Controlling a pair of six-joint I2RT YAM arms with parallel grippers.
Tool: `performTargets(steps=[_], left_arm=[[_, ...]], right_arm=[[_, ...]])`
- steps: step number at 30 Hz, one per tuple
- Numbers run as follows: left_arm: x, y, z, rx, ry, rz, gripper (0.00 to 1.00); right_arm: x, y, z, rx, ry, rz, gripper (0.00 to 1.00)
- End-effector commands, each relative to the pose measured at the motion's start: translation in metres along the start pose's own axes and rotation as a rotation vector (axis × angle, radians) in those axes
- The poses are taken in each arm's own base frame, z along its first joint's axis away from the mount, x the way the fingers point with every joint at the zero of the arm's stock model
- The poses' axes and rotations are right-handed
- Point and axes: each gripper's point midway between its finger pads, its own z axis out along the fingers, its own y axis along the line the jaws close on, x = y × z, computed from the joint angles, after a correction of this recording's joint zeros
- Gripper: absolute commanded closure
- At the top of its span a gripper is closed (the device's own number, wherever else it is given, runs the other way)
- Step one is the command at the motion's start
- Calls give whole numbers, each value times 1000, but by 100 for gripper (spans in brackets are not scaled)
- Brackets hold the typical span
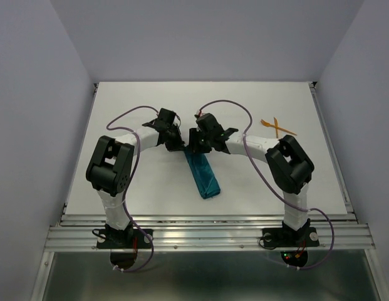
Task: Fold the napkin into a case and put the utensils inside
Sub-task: Fold the 2/3-rectangle-folded napkin at the center of the board, then stuff the top corner of the smaller-rectangle-folded napkin into the folded napkin.
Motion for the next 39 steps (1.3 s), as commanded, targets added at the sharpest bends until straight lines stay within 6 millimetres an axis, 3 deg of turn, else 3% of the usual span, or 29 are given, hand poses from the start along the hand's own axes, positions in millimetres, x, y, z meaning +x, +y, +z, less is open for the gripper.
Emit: performTargets(steps=[1,6,9,13,18,25,30,33,37,39], left_arm=[[-6,-9,-14,25,-30,26,100],[-8,-11,-16,31,-37,28,100],[-9,-12,-17,31,-39,30,100],[-11,-12,-17,26,-43,28,100],[-20,-7,-27,-9,-79,28,100],[-38,-12,-50,-10,-138,35,100],[-34,-20,-55,20,-132,44,100],[-24,-27,-49,47,-97,69,100],[-7,-29,-32,59,-33,88,100],[-6,-29,-27,62,-26,91,100]], right_arm=[[-27,28,-34,-75,-108,-29,55],[-19,26,-53,-82,-120,-21,57],[-7,19,-59,-77,-108,-6,64],[11,11,-61,-71,-73,16,81],[41,10,-73,-80,-28,29,89],[82,10,-85,-68,37,49,92],[111,8,-84,-66,94,61,92],[123,-1,-77,-33,112,64,92],[123,-20,-71,52,93,46,92],[119,-19,-74,57,85,32,92]])
